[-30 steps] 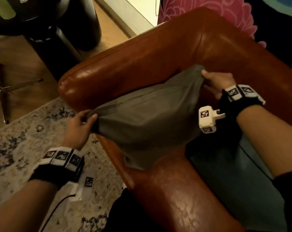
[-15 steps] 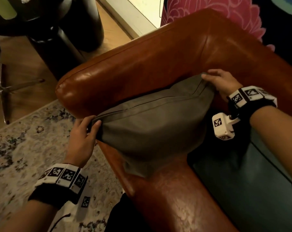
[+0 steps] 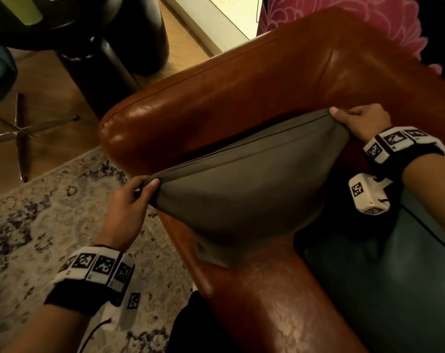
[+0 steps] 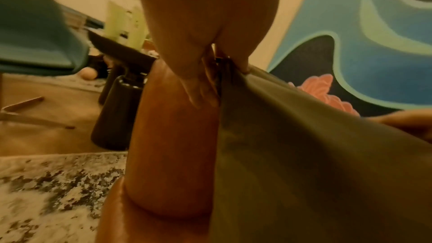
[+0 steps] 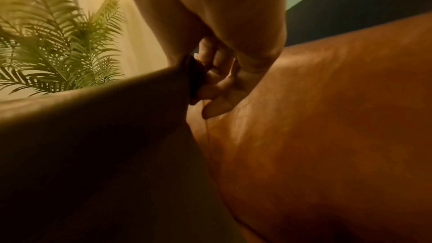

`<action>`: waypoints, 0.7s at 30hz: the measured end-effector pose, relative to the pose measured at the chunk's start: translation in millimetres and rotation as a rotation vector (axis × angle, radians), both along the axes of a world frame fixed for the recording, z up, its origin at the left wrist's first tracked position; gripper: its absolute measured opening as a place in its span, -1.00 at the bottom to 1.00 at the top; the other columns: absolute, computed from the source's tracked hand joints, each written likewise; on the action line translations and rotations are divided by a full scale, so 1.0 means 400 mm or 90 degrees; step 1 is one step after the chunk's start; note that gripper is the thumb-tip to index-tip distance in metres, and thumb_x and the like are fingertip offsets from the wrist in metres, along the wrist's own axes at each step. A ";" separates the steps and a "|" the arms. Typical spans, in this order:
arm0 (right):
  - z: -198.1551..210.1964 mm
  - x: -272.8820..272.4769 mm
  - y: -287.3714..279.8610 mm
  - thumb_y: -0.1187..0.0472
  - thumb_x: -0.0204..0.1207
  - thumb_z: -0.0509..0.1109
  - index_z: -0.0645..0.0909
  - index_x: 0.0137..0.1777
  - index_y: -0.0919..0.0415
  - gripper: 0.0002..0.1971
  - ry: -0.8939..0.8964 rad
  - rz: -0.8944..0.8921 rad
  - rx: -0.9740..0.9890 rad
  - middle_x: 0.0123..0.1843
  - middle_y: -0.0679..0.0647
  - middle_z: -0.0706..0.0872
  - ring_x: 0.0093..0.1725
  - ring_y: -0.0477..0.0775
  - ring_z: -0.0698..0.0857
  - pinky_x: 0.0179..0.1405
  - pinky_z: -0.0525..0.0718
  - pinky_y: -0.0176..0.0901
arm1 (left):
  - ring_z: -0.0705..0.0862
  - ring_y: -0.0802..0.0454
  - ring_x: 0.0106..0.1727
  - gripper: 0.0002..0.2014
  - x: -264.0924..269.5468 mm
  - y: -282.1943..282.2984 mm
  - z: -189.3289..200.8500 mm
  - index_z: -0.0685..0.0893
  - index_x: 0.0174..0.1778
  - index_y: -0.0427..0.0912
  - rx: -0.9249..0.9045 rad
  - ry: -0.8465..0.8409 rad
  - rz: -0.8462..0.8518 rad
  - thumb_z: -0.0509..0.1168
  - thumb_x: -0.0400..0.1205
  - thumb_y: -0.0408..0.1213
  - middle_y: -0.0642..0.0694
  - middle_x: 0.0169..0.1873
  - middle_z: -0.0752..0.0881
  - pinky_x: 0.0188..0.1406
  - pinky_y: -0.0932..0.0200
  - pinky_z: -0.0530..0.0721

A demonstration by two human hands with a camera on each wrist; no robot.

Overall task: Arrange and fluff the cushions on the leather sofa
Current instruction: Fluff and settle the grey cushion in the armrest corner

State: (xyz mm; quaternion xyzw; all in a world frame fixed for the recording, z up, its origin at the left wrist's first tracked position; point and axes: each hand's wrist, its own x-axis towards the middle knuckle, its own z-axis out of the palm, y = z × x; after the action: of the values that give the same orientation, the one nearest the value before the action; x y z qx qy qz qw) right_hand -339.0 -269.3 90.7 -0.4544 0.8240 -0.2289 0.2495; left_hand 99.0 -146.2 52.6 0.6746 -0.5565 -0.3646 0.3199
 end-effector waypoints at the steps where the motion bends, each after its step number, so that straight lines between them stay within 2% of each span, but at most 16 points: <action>1: 0.001 0.002 0.007 -0.19 0.59 0.36 0.74 0.23 0.37 -0.42 -0.014 -0.009 0.003 0.24 0.31 0.76 0.27 0.29 0.68 0.05 0.52 -0.12 | 0.69 0.32 0.03 -0.78 -0.001 0.000 -0.008 0.70 0.14 -0.08 -0.002 0.019 0.020 0.24 0.70 -0.09 0.07 -0.01 0.74 0.00 0.27 0.67; 3: -0.007 0.009 0.020 -0.22 0.56 0.38 0.71 0.28 0.30 -0.42 -0.092 -0.074 -0.010 0.29 0.22 0.74 0.28 0.20 0.69 0.11 0.54 -0.15 | 0.68 0.15 0.18 -0.67 -0.013 0.004 -0.021 0.68 0.24 -0.09 0.002 0.078 0.107 0.32 0.65 0.00 0.00 0.13 0.73 0.11 0.08 0.69; 4: -0.020 0.008 0.027 -0.19 0.56 0.40 0.71 0.26 0.24 -0.48 -0.203 -0.126 -0.022 0.26 0.14 0.75 0.25 0.12 0.70 0.14 0.61 -0.14 | 0.66 0.10 0.24 -0.58 -0.020 0.007 -0.028 0.63 0.32 -0.08 0.014 0.135 0.162 0.36 0.61 0.04 0.00 0.21 0.70 0.14 0.06 0.68; 6: -0.042 0.002 0.041 -0.03 0.59 0.42 0.68 0.16 0.15 -0.71 -0.432 -0.196 -0.032 0.14 0.02 0.79 0.15 -0.01 0.76 -0.03 0.72 -0.20 | 0.64 0.08 0.29 -0.48 -0.042 0.018 -0.027 0.55 0.43 -0.10 0.084 0.322 0.249 0.38 0.59 0.03 0.03 0.30 0.66 0.16 0.12 0.63; 7: -0.044 0.000 0.052 0.08 0.61 0.41 0.68 0.14 0.15 -0.80 -0.466 -0.187 -0.025 0.03 -0.01 0.82 0.08 -0.05 0.77 -0.17 0.74 -0.25 | 0.65 0.11 0.29 -0.52 -0.052 0.024 -0.029 0.58 0.41 -0.12 0.125 0.395 0.251 0.36 0.60 -0.01 0.04 0.29 0.68 0.18 0.14 0.61; 9: -0.044 -0.008 0.054 0.22 0.60 0.43 0.70 0.11 0.19 -0.86 -0.434 -0.150 -0.010 -0.21 -0.06 0.85 -0.05 -0.03 0.77 -0.38 0.72 -0.31 | 0.70 0.11 0.23 -0.71 -0.065 0.036 -0.034 0.69 0.23 -0.15 0.150 0.404 0.227 0.34 0.64 -0.12 0.00 0.19 0.75 0.24 0.10 0.61; 10: -0.041 -0.012 0.050 0.22 0.57 0.47 0.71 0.08 0.20 -0.87 -0.365 -0.124 -0.027 -0.28 -0.06 0.82 -0.11 -0.02 0.76 -0.42 0.70 -0.31 | 0.72 0.08 0.18 -0.80 -0.068 0.038 -0.035 0.72 0.11 -0.17 0.136 0.381 0.230 0.33 0.65 -0.17 -0.05 0.12 0.77 0.24 0.06 0.63; 12: -0.028 -0.018 0.037 0.13 0.47 0.58 0.69 -0.08 0.18 -0.83 -0.238 -0.093 -0.072 -0.28 -0.02 0.71 -0.36 -0.16 0.71 -0.49 0.60 -0.36 | 0.75 0.01 0.06 -0.85 -0.062 0.037 -0.043 0.73 -0.05 -0.22 0.104 0.345 0.250 0.33 0.65 -0.20 -0.14 -0.02 0.78 0.13 0.03 0.69; 13: -0.018 -0.013 0.031 0.07 0.40 0.63 0.63 -0.21 0.14 -0.76 -0.192 -0.089 -0.090 -0.28 0.00 0.68 -0.48 -0.25 0.65 -0.55 0.55 -0.39 | 0.76 0.00 0.04 -0.83 -0.056 0.034 -0.046 0.72 -0.05 -0.23 0.097 0.338 0.261 0.34 0.65 -0.20 -0.17 -0.03 0.78 0.07 0.03 0.70; 14: -0.014 -0.009 0.022 -0.02 0.31 0.67 0.57 -0.31 0.09 -0.67 -0.155 -0.091 -0.100 -0.27 0.04 0.69 -0.49 -0.25 0.64 -0.54 0.56 -0.36 | 0.76 0.00 0.05 -0.82 -0.051 0.031 -0.048 0.72 0.00 -0.24 0.092 0.330 0.269 0.35 0.64 -0.18 -0.16 -0.02 0.78 0.05 0.03 0.71; 16: -0.007 0.012 0.008 -0.17 0.17 0.70 0.51 -0.37 0.06 -0.55 -0.066 -0.096 -0.082 -0.16 0.09 0.72 -0.25 -0.04 0.68 -0.28 0.59 -0.18 | 0.76 0.01 0.05 -0.77 -0.045 0.031 -0.050 0.70 0.11 -0.20 0.081 0.302 0.273 0.37 0.63 -0.14 -0.12 0.00 0.79 0.08 0.02 0.71; 18: 0.003 0.033 0.012 -0.18 0.20 0.68 0.51 -0.35 0.11 -0.53 0.027 -0.076 -0.066 -0.17 0.06 0.68 -0.12 0.04 0.62 -0.15 0.50 -0.14 | 0.76 0.03 0.02 -0.75 -0.041 0.041 -0.057 0.71 0.13 -0.17 0.068 0.276 0.278 0.38 0.62 -0.13 -0.09 -0.03 0.78 0.03 0.03 0.73; 21: 0.012 0.062 0.024 -0.17 0.25 0.66 0.36 -0.42 0.13 -0.45 0.039 -0.055 -0.088 -0.41 0.00 0.49 -0.38 0.01 0.46 -0.33 0.38 -0.14 | 0.77 0.08 -0.02 -0.85 -0.027 0.053 -0.066 0.71 0.05 -0.13 0.048 0.272 0.295 0.36 0.64 -0.18 -0.05 -0.07 0.78 -0.17 0.19 0.76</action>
State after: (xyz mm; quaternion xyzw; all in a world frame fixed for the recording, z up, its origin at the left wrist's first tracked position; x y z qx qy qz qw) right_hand -314.3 -259.8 95.5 -0.4412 0.8323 -0.2817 0.1824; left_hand 88.3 -125.1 26.1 0.7028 -0.2942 -0.4361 0.4788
